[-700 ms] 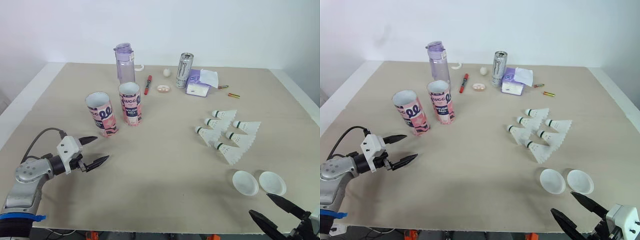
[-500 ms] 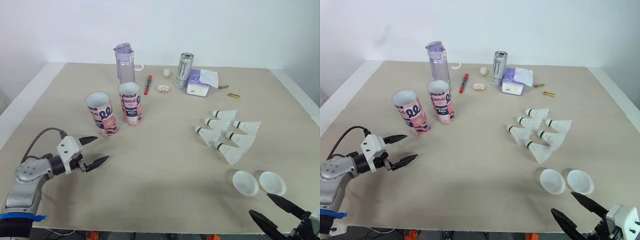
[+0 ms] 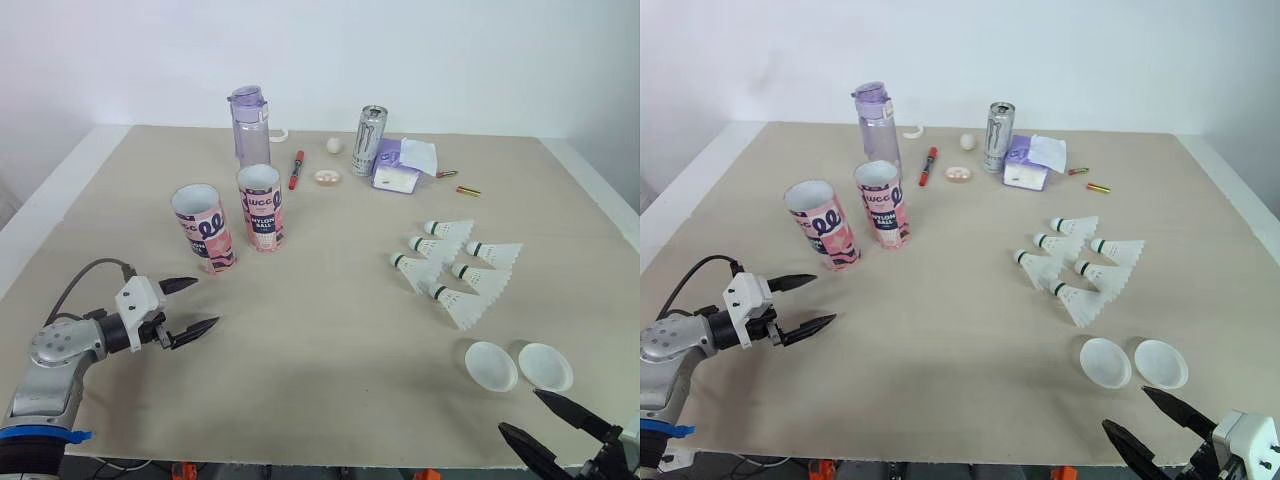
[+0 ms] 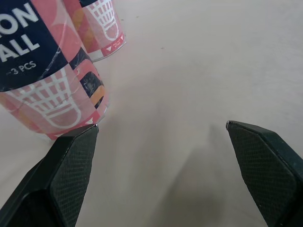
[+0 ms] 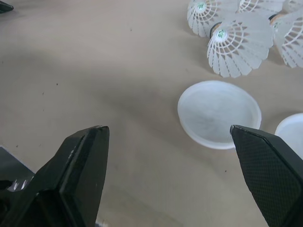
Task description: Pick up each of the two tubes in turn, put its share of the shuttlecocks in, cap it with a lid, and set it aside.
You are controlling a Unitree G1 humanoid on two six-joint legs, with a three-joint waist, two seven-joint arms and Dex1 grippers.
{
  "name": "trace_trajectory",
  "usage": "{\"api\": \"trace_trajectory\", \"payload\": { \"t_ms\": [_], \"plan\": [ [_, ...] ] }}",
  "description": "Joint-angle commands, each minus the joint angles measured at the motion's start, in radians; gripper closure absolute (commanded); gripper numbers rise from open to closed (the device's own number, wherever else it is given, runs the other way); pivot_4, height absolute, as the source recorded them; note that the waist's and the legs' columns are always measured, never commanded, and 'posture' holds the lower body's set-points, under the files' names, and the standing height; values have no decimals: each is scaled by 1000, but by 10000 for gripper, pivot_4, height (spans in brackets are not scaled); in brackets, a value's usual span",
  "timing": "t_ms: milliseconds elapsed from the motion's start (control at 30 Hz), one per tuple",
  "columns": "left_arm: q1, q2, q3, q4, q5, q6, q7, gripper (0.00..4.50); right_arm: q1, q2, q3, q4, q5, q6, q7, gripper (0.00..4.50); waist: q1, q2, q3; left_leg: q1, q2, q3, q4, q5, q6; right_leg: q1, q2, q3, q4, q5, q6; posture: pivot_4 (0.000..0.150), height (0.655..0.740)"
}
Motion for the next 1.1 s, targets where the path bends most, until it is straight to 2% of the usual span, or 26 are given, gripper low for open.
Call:
{"api": "trace_trajectory", "payload": {
  "t_ms": [33,133,267,367,400,433,467,500,600,733,867,1100],
  "plan": [
    [-24,1,14,-9,-10,-26,7,0,11,-23,-26,-41,-12,-28,17,1104,0,0,0,0,0,0,0,0,0,0,0,0,0,0,0,1500,7400],
    [-15,-20,24,-44,-22,-7,42,0,-28,-67,-29,-109,28,24,-16,1104,0,0,0,0,0,0,0,0,0,0,0,-1,0,0,0,1500,7400],
    [62,-59,30,-152,-42,47,115,0,-208,-196,41,-210,103,133,-87,1104,-1,0,0,1,1,2,1,0,0,0,-4,-5,0,2,0,1500,7400],
    [147,-105,68,-292,-72,126,228,0,-556,-304,223,-177,154,256,-129,1104,3,0,-1,1,3,1,1,0,-1,1,-3,-9,0,2,-1,1500,7400],
    [164,-117,77,-324,-75,139,258,0,-652,-314,279,-148,158,285,-128,1104,-6,-4,0,1,1,2,1,0,0,1,-2,-10,0,1,0,1500,7400],
    [175,-128,85,-349,-76,153,282,0,-725,-311,325,-118,146,299,-123,1104,-5,-3,2,2,1,1,0,0,0,3,0,-10,0,1,0,1500,7400],
    [185,-138,90,-369,-74,165,305,0,-786,-305,366,-90,129,308,-113,1104,-12,-9,5,2,6,3,5,-1,-1,2,-3,-12,-1,6,-1,1500,7400],
    [203,-155,99,-397,-66,176,339,0,-868,-290,421,-53,108,316,-100,1104,-10,-9,5,6,9,5,5,-1,-1,4,-2,-12,-2,8,-2,1500,7400],
    [265,-201,125,-471,-51,208,439,0,-1071,-250,570,58,62,331,-43,1104,-5,-10,5,6,7,5,5,0,-1,5,-1,-13,-2,8,-2,1500,7400],
    [298,-232,137,-494,-23,208,500,0,-1189,-203,663,183,-3,309,5,1104,-2,-9,6,7,11,7,4,-1,-1,7,0,-16,-2,6,-4,1500,7400],
    [272,-276,159,-478,-6,237,607,0,-1302,-137,750,397,-110,210,72,1104,0,-10,6,7,12,8,3,-2,-3,6,3,-16,-2,5,-6,1500,7400],
    [193,-281,122,-415,-8,271,633,0,-1395,-55,794,592,-217,86,124,1104,-1,-9,7,9,16,10,4,-2,-3,6,9,-15,-1,8,-9,1500,7400]
  ]
}}
